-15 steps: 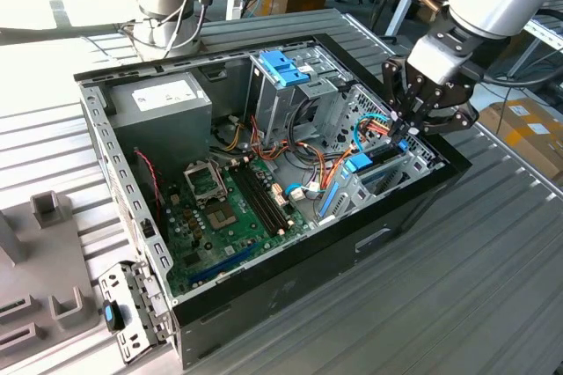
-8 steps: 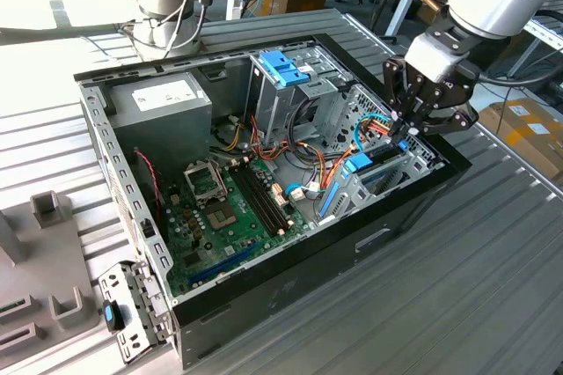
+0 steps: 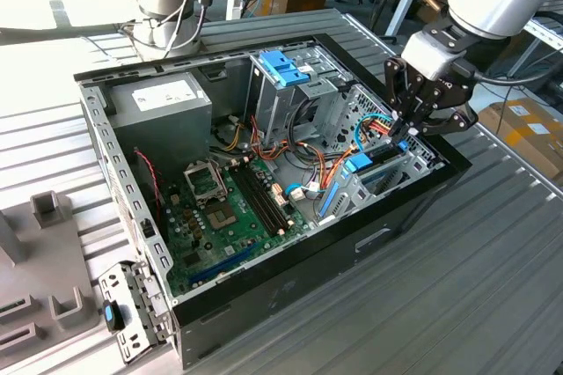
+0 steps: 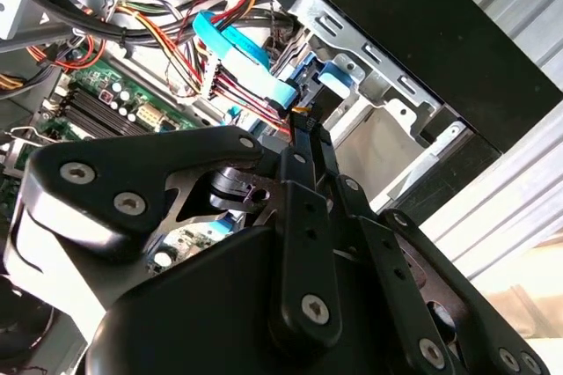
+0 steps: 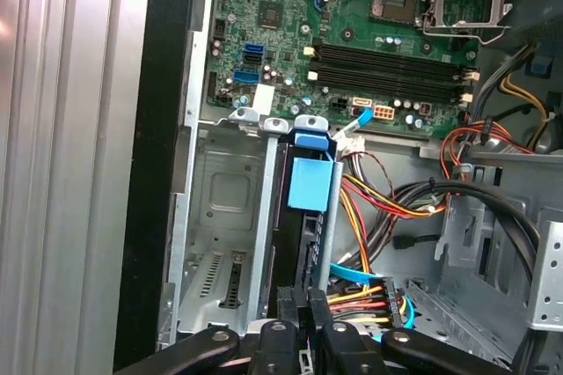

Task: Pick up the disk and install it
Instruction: 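Insert the first disk wire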

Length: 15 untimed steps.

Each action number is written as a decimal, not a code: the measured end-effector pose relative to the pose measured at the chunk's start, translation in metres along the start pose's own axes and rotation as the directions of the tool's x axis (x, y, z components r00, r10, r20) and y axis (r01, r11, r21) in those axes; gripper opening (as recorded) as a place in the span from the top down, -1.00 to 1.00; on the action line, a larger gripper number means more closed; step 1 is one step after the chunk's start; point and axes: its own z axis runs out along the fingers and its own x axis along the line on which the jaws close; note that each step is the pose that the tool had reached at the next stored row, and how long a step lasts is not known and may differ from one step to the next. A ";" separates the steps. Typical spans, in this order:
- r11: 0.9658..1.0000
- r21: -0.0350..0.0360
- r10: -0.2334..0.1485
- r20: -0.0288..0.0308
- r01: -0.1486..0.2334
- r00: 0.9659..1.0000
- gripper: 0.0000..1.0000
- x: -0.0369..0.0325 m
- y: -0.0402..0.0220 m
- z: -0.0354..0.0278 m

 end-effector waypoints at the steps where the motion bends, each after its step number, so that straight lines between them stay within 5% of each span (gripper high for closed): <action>1: 1.000 0.000 0.003 0.000 -0.003 1.000 0.66 0.0000 0.0000 0.0000; 5: 1.000 0.001 0.016 0.006 -0.016 1.000 0.66 0.0018 0.0003 0.0002; 15: 0.997 0.004 0.083 0.003 -0.083 0.997 0.66 0.0021 0.0004 0.0014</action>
